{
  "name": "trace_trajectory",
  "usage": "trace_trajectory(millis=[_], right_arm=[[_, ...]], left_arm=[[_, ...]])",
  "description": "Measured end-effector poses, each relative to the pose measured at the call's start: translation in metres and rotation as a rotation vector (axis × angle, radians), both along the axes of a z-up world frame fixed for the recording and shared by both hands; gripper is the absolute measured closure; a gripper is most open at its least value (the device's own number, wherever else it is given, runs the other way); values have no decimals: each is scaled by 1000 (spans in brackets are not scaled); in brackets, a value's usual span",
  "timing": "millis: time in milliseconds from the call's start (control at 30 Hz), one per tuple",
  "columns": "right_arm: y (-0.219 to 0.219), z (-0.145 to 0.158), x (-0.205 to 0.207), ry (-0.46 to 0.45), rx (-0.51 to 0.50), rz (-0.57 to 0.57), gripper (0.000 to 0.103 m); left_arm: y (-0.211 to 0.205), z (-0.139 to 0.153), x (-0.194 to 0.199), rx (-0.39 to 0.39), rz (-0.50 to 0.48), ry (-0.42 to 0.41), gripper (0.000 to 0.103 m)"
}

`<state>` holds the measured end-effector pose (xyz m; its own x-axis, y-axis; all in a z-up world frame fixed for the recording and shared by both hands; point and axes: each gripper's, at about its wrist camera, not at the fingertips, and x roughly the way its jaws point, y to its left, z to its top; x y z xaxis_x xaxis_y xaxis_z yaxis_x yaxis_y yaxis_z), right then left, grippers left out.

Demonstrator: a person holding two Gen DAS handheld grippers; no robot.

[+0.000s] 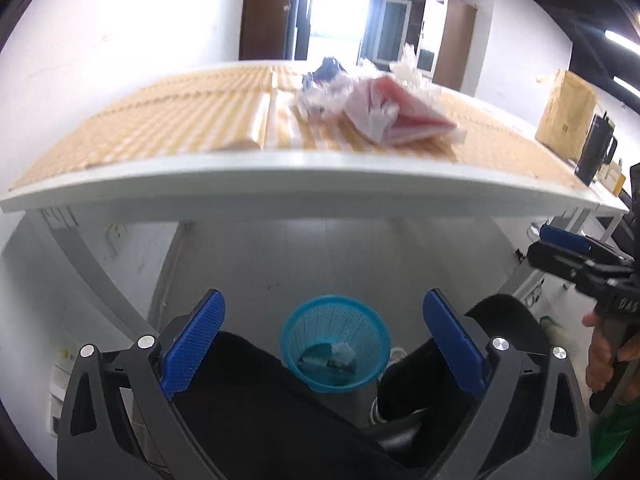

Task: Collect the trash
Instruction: 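Raise both open tools back toward the table trash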

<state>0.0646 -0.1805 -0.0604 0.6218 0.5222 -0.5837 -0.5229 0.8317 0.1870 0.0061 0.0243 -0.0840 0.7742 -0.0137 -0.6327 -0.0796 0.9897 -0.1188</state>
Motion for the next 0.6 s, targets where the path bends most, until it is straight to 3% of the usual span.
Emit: trace_trajectory(millis=[200,367,600], right_arm=[[1,45,10,-82,41,-16,9],[4,67,19,-106,62,-26,9],[14,92,41,-128,72,2,9]], left_arm=[[-4,28,0,14,0,-70,6],[-1,53,6,55,9,-116,6],[5,73,25,37,-21,-149,6]])
